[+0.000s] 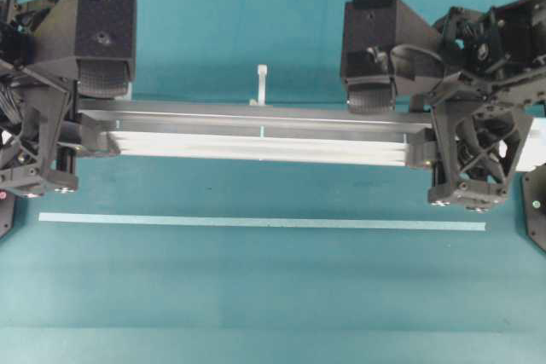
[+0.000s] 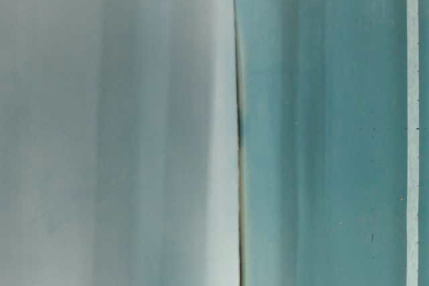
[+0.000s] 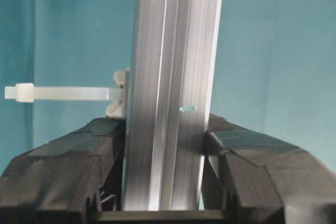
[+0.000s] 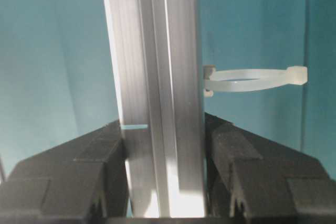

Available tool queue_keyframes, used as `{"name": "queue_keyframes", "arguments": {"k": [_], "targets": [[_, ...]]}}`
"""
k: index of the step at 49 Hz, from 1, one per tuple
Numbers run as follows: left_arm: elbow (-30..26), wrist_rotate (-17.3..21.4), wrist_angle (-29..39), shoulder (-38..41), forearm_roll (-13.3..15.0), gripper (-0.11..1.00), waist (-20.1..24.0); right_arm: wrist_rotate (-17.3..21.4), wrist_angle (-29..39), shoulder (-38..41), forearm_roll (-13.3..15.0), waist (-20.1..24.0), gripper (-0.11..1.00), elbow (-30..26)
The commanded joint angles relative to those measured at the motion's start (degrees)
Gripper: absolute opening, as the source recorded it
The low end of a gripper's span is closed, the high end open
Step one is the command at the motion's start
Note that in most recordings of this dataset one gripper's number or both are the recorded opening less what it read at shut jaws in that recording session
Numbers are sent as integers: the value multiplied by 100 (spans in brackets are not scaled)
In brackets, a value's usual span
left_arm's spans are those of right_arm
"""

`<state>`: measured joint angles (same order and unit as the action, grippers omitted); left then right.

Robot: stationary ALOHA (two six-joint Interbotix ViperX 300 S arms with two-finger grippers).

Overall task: Lift the large metal rail with both hands.
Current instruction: 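Lower the held rail back onto the table with both grippers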

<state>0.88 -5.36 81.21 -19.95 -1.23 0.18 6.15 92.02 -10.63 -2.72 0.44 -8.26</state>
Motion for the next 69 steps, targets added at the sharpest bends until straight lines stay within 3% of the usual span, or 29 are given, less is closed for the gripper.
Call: {"name": "queue_keyframes", "arguments": {"k": [1, 20, 29, 44, 69], "targets": [[-237, -35, -70, -18, -26, 36, 35, 53, -26, 18, -26, 44, 39, -237], [-202, -35, -62, -18, -26, 36, 62, 44, -18, 44, 0, 35, 39, -202], [105, -35, -149, -18, -26, 36, 105, -18, -53, 44, 0, 35, 39, 26], [1178, -70, -738, -18, -26, 36, 114, -185, -896, -26, 0, 35, 39, 1151], [2900, -44, -2540, 193, -26, 36, 246, -475, -3006, -158, 44, -193, 39, 3182]]}}
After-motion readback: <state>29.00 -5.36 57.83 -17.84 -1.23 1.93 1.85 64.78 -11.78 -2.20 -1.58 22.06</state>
